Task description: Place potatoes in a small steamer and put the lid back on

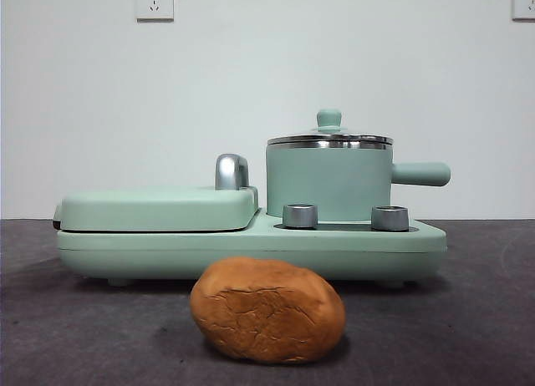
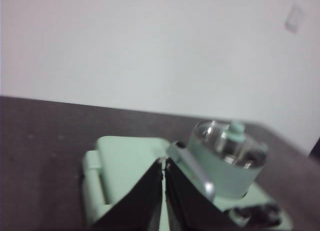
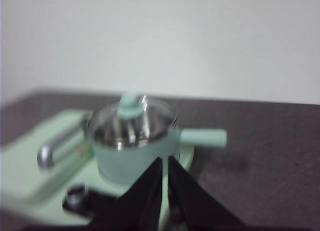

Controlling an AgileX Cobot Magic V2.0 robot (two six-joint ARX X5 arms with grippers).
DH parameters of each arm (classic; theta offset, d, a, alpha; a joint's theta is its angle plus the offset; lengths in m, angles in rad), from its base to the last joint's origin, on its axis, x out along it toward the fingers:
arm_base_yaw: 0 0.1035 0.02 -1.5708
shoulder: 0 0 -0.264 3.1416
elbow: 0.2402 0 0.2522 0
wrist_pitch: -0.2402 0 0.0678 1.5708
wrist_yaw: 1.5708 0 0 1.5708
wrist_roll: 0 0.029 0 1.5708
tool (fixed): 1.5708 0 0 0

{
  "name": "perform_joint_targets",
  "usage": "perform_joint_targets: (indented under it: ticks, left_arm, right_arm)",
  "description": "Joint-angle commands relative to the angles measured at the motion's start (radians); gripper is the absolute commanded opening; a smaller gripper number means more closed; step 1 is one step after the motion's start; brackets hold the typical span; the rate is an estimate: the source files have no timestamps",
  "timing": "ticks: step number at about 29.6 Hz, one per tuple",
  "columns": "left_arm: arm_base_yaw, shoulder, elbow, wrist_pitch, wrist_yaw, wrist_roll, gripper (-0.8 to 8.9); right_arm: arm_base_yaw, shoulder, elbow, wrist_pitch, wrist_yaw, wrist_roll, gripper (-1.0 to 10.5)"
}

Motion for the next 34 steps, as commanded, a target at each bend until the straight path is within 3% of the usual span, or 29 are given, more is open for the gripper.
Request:
perform_joint_targets:
  ticks: [1,7,14,18,21,23,29,34]
  left_arm:
    - [-0.005,0.084,0.064,-0.037,0.025,0.256,0.07]
    - [-0.057,0.271,0.155,-0.108,0.04,0.524,0.06]
    - [-0.191,0.455,0.222,-0.111,0.045,0.702,0.06]
    - [-0.256,0.525,0.244,-0.084,0.045,0.707,0.24]
    - [-0.29,0.544,0.244,-0.046,0.045,0.702,2.37]
    - [-0.309,0.549,0.244,-0.024,0.044,0.694,3.5]
    - [-0.362,0.555,0.244,0.053,0.041,0.64,3.21]
    - [-0.416,0.622,0.244,0.25,-0.004,0.563,3.0]
  right_arm:
    - [0.005,0.072,0.034,-0.035,-0.026,-0.245,0.2]
    - [0.035,0.203,0.064,-0.075,-0.024,-0.427,0.2]
    - [0.088,0.294,0.065,-0.068,-0.004,-0.503,0.2]
    - [0.104,0.3,0.065,-0.05,0.011,-0.502,0.4]
    - [0.105,0.299,0.065,-0.04,0.013,-0.499,2.5]
    - [0.105,0.299,0.065,-0.039,0.016,-0.498,3.1]
    - [0.105,0.299,0.065,-0.028,0.015,-0.493,3.1]
    - [0.106,0.299,0.065,-0.009,0.013,-0.463,3.1]
